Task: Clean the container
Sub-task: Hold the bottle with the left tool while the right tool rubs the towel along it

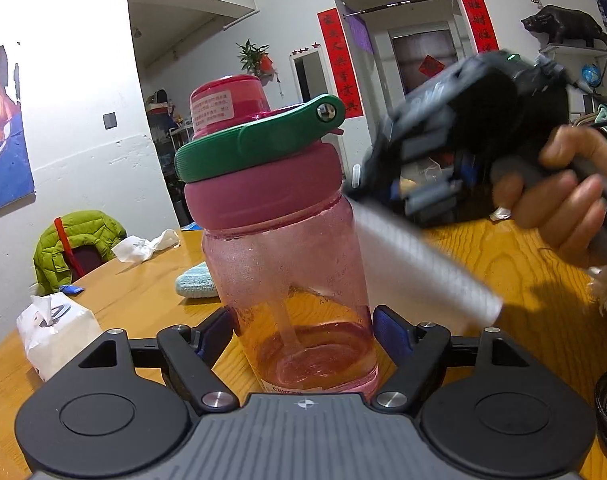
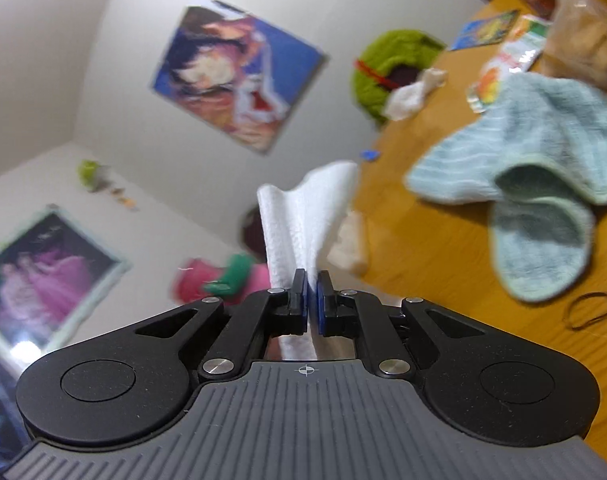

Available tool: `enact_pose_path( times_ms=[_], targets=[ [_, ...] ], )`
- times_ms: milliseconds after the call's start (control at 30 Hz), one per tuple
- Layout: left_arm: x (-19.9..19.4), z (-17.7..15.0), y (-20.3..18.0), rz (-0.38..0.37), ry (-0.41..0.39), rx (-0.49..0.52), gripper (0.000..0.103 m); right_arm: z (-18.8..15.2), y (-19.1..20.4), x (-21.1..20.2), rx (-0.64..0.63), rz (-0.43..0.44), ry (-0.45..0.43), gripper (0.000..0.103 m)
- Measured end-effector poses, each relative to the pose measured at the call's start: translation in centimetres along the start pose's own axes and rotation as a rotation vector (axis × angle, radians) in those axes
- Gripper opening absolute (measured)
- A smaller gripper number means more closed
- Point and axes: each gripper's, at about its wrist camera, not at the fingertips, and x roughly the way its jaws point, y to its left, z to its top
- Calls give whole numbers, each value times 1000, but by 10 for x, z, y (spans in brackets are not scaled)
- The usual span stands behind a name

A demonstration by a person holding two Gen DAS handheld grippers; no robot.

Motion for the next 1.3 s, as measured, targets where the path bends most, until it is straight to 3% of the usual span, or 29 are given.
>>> enact_pose_path(
  times_ms=[133, 233, 300, 400, 500, 567, 733, 800, 900, 1033, 1100, 1233, 1300],
  targets=[
    [-1, 1, 2, 0, 1, -1, 75, -7, -8, 25, -37, -221, 128, 10],
    [-1, 1, 4, 0, 2, -1, 75, -11, -9, 34, -71, -297, 163, 10],
    [-2, 1, 3, 0, 1, -1, 75, -10, -3, 25, -87, -245, 121, 10],
    [-3, -1, 2, -1, -1, -1, 75, -3, 4, 1, -68, -71, 19, 10],
    [-4, -2, 2, -1, -2, -1, 75, 0, 3, -13, -25, 34, -16, 10],
    [-5, -3, 1, -1, -3, -1, 75, 0, 2, -6, -31, -8, 7, 10],
    [-7, -3, -1, 2, -4, -3, 75, -12, -6, 37, -96, -321, 171, 9],
    [-7, -2, -1, 5, -2, -3, 76, -16, -3, 41, -143, -356, 181, 9],
    [-11, -1, -1, 20, 6, 7, 83, -16, 4, 41, -185, -365, 162, 10],
    [-26, 3, 3, 59, 40, -19, 86, -12, 5, 33, -189, -341, 89, 9],
    [-37, 6, 7, 36, 22, -29, 80, -9, 4, 27, -173, -302, 39, 9],
    [-50, 7, 9, -85, -6, -42, 70, -3, 2, 18, -121, -204, -23, 10],
    [-46, 5, 2, -77, 12, -6, 70, -2, 1, 18, -103, -174, -22, 10]
  ],
)
